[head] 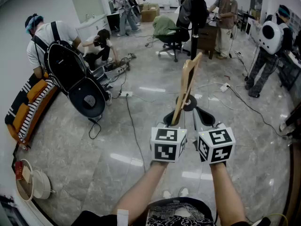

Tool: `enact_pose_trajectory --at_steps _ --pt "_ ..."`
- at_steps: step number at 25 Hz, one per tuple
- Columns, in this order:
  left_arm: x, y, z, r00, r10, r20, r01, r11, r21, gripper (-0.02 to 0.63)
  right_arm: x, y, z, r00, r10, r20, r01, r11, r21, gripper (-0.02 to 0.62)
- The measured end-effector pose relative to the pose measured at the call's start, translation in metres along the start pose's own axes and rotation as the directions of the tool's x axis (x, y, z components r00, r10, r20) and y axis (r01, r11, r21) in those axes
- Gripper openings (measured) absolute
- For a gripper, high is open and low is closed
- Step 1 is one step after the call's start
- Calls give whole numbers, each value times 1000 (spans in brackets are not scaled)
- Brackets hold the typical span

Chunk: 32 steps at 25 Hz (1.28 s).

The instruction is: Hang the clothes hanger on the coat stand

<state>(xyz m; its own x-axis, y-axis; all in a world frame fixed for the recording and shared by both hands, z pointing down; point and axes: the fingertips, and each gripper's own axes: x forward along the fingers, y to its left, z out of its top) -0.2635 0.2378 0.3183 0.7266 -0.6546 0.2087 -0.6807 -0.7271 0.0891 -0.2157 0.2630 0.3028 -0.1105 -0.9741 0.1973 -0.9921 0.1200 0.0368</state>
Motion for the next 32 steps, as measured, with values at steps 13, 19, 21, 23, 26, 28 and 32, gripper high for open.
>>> enact_pose_trajectory --at_steps 13,19,21,23,26,28,32 --pt "24 7 5 1000 -10 -6 10 1000 11 31 20 -18 1 1000 -5 5 4 1000 23 0" --pt "58 7 4 1000 10 -18 -10 1000 13 31 40 -46 -5 1000 22 5 -23 999 31 0" --pt "73 8 5 999 28 -20 -27 1000 16 31 49 -59 -5 999 34 8 -34 999 30 0" --pt "88 9 8 999 46 -24 -45 999 22 31 59 -73 -4 999 46 10 -46 999 26 0" --pt "113 12 12 996 78 -29 -78 997 22 31 76 -94 3 997 72 18 -73 997 16 0" --pt "132 13 17 995 96 -30 -96 995 16 31 88 -112 7 996 85 20 -85 996 6 0" --pt "168 6 25 993 115 -39 -115 993 13 31 107 -149 11 995 102 15 -102 995 10 0"
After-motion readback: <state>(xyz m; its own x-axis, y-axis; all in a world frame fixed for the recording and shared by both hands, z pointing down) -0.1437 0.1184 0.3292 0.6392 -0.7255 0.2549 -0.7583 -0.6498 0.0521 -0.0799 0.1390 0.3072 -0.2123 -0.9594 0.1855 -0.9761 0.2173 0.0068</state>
